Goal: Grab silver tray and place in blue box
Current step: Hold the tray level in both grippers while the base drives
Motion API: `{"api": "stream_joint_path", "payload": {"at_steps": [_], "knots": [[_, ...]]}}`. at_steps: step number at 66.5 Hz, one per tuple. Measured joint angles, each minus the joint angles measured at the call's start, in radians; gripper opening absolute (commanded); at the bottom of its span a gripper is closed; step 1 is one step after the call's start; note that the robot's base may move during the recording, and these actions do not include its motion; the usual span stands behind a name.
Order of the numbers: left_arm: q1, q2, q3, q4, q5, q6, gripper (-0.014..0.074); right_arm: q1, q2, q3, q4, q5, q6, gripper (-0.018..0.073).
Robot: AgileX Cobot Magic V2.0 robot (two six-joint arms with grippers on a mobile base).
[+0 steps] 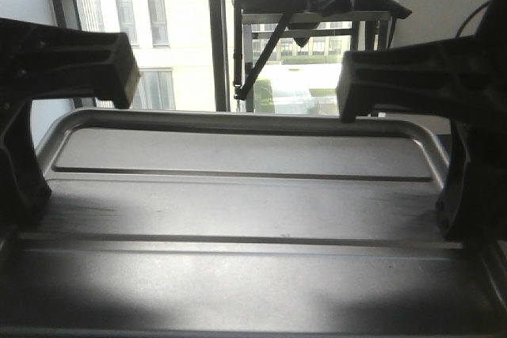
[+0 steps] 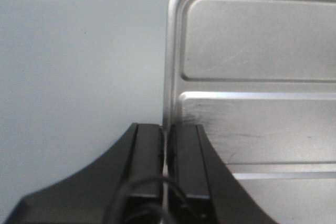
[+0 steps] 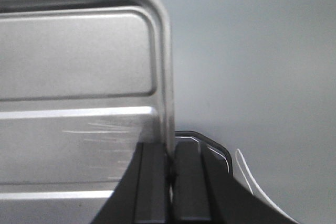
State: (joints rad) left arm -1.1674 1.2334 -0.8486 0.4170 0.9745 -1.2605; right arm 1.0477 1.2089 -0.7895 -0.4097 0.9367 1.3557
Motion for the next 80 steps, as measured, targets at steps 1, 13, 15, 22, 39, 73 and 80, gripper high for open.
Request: {"api": "stream_joint_path", "payload": {"at_steps": [1,13,15,22,39,73,80], "knots": [[0.000,0.000,0.000,0.000,0.000,0.000,-0.0014,0.000,0.000,0.000,0.000,0.000,0.000,0.0055],[0.000,0.000,0.000,0.000,0.000,0.000,-0.0013,0.000,0.000,0.000,0.000,0.000,0.000,0.0055],[0.000,0.000,0.000,0.000,0.000,0.000,-0.0014,0.000,0.000,0.000,0.000,0.000,0.000,0.0055],[0.000,0.000,0.000,0.001,0.000,0.000,-0.0014,0.000,0.000,0.000,0.000,0.000,0.000,0.0055],[0.000,0.000,0.000,0.001,0.000,0.000,-0.0014,0.000,0.000,0.000,0.000,0.000,0.000,0.0055],[0.000,0.000,0.000,0.001,0.000,0.000,-0.0014,0.000,0.000,0.000,0.000,0.000,0.000,0.0055],[0.000,0.000,0.000,0.001,-0.002,0.000,-0.0014,0.000,0.000,0.000,0.000,0.000,0.000,0.0055]]}}
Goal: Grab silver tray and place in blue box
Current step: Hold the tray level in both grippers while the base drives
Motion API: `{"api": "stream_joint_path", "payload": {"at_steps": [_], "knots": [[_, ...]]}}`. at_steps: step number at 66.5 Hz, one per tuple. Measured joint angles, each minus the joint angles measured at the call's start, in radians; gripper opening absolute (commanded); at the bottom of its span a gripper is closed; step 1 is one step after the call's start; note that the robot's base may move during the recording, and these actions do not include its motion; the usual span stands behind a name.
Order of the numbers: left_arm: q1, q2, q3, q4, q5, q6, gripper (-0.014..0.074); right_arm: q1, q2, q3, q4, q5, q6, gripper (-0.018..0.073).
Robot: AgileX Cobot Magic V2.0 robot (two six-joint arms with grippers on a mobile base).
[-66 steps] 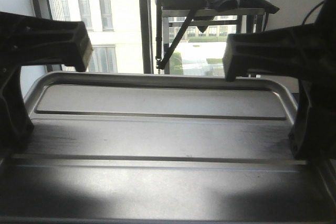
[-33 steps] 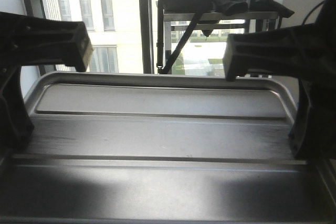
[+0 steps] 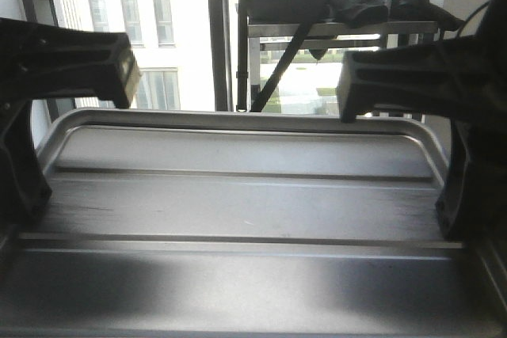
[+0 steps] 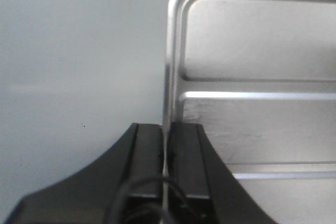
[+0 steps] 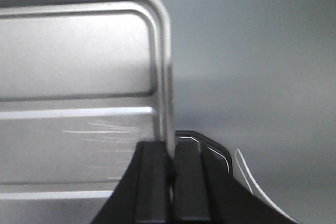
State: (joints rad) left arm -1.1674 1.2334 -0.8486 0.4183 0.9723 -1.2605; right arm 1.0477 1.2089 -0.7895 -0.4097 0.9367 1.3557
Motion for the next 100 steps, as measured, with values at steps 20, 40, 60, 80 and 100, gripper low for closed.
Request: {"api": "stream_joint_path", "payload": {"at_steps": [20,40,60,80,100], "knots": [[0.000,0.000,0.000,0.000,-0.004,0.000,-0.0014,0.000,0.000,0.000,0.000,0.002,0.000,0.0055],[0.000,0.000,0.000,0.000,-0.005,0.000,-0.0014,0.000,0.000,0.000,-0.002,0.004,0.000,0.0055],[0.000,0.000,0.000,0.001,-0.005,0.000,-0.0014,0.000,0.000,0.000,-0.002,0.004,0.000,0.0055],[0.000,0.000,0.000,0.002,-0.005,0.000,-0.0013,0.000,0.000,0.000,-0.002,0.004,0.000,0.0055],[0.000,0.000,0.000,0.002,-0.005,0.000,-0.0014,0.000,0.000,0.000,-0.002,0.004,0.000,0.0055]]}}
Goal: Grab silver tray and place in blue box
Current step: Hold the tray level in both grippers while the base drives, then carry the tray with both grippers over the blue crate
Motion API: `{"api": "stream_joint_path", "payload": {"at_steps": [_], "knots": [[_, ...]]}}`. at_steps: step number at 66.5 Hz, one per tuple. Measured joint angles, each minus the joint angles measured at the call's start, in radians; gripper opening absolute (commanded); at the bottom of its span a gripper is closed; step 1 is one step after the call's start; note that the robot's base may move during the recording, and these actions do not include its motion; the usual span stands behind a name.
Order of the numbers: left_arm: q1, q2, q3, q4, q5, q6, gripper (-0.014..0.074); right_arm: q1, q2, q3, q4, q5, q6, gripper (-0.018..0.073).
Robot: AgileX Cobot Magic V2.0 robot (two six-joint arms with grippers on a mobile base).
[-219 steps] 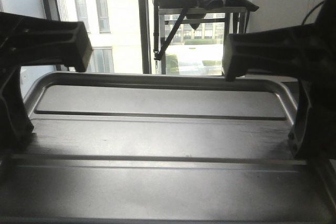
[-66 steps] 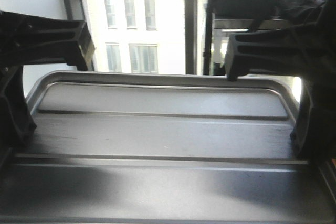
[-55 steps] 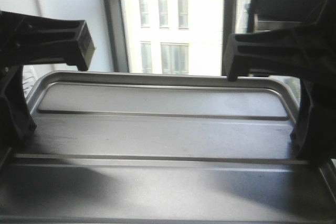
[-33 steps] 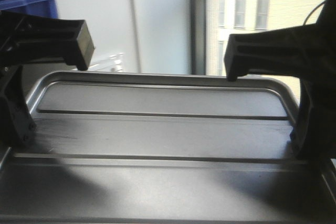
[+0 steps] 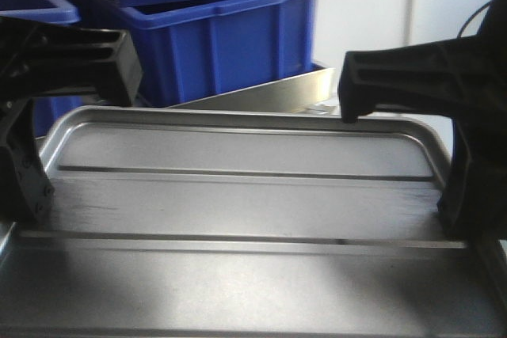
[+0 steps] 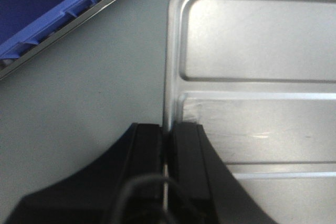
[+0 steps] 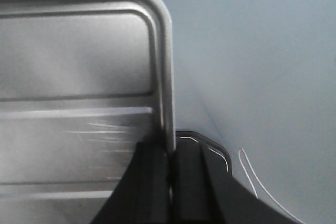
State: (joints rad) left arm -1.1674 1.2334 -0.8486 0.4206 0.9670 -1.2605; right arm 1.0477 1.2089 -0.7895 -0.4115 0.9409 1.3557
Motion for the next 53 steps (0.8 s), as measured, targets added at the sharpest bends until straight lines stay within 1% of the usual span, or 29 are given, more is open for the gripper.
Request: {"api": "stream_joint_path", "payload": {"at_steps": [53], "knots": [[0.000,0.000,0.000,0.000,0.000,0.000,-0.0014,0.000,0.000,0.000,0.000,0.000,0.000,0.0055]]}}
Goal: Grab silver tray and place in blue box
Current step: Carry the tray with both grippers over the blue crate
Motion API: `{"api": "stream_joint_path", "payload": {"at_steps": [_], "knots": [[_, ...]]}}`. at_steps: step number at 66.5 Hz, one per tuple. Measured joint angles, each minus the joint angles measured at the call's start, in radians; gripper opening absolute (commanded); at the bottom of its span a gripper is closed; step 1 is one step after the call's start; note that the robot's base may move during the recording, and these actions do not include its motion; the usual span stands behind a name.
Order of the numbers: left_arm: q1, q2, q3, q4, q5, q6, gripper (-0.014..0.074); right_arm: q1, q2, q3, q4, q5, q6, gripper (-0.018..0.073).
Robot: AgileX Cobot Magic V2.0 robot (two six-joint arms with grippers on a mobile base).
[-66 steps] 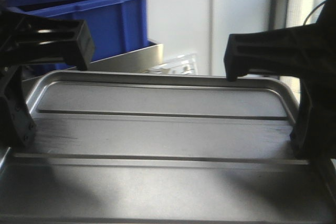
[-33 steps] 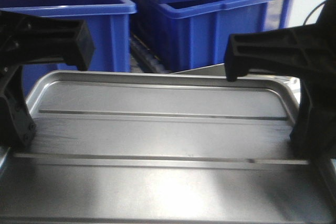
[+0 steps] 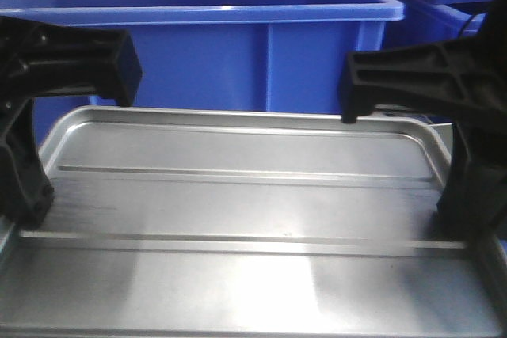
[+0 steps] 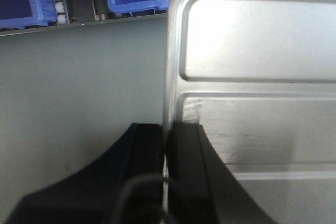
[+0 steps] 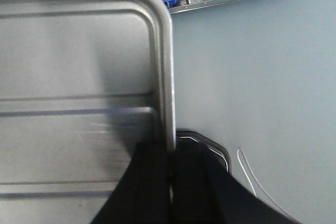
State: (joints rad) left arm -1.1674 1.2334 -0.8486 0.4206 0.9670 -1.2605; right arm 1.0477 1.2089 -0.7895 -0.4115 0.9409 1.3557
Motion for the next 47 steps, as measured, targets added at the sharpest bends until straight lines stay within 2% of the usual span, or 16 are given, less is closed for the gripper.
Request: {"api": "stream_joint_path", "payload": {"at_steps": [47], "knots": [[0.000,0.000,0.000,0.000,0.002,0.000,-0.0014,0.000,0.000,0.000,0.000,-0.002,0.000,0.0055]]}}
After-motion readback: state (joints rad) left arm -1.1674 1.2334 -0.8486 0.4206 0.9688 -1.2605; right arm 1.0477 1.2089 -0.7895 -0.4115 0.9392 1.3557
